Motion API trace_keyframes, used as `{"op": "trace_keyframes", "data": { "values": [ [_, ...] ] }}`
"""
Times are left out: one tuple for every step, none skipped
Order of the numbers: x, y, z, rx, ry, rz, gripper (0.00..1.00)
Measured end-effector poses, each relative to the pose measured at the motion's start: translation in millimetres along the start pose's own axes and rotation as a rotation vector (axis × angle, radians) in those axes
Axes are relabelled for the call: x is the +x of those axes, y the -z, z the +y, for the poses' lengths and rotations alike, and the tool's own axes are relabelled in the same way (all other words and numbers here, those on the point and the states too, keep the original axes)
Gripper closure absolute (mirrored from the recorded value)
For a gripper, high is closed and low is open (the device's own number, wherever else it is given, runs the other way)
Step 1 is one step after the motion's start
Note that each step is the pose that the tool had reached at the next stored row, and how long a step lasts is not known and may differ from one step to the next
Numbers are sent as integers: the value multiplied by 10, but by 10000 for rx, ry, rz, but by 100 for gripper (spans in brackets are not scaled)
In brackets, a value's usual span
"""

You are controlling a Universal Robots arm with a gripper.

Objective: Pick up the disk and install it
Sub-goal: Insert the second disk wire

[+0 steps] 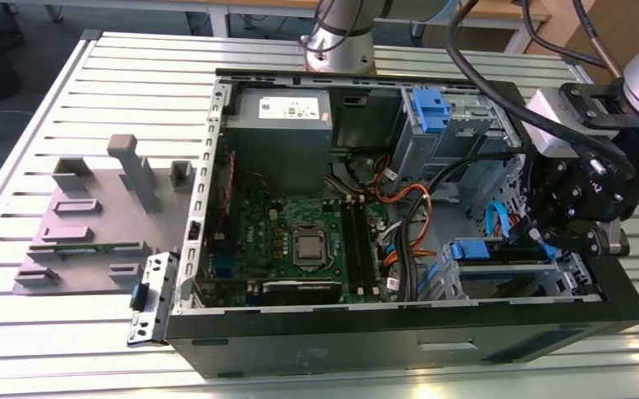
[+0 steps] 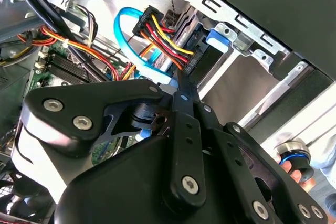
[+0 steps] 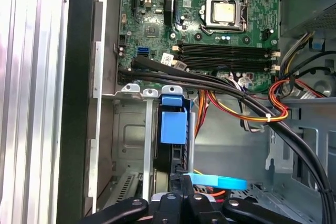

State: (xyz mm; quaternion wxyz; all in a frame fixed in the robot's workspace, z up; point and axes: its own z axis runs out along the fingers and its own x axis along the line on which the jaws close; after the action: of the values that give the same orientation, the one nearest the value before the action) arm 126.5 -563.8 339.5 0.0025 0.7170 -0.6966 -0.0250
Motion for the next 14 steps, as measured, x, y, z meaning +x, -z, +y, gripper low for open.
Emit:
{"op": "trace_keyframes", "data": {
  "values": [
    [0, -10, -1, -7, 0, -1, 89],
    [1, -17, -1, -11, 0, 0, 89],
    [1, -22, -1, -14, -1, 0, 89],
    [1, -27, -1, -16, 0, -1, 89],
    [1, -31, -1, -17, 0, -1, 89],
    [1, -34, -2, -18, 0, 0, 89],
    [1, -36, -2, -19, 0, 1, 89],
    [1, -38, -2, -19, 0, 1, 89],
    [1, -40, -2, -19, 0, 1, 89],
    [1, -41, -2, -19, 0, 0, 89],
    [2, -43, -3, -19, 0, 0, 89],
    [2, -46, -5, -20, 1, -1, 89],
    [2, -52, -5, -22, 1, -2, 89],
    [3, -59, -5, -25, 0, 1, 89]
  ]
}}
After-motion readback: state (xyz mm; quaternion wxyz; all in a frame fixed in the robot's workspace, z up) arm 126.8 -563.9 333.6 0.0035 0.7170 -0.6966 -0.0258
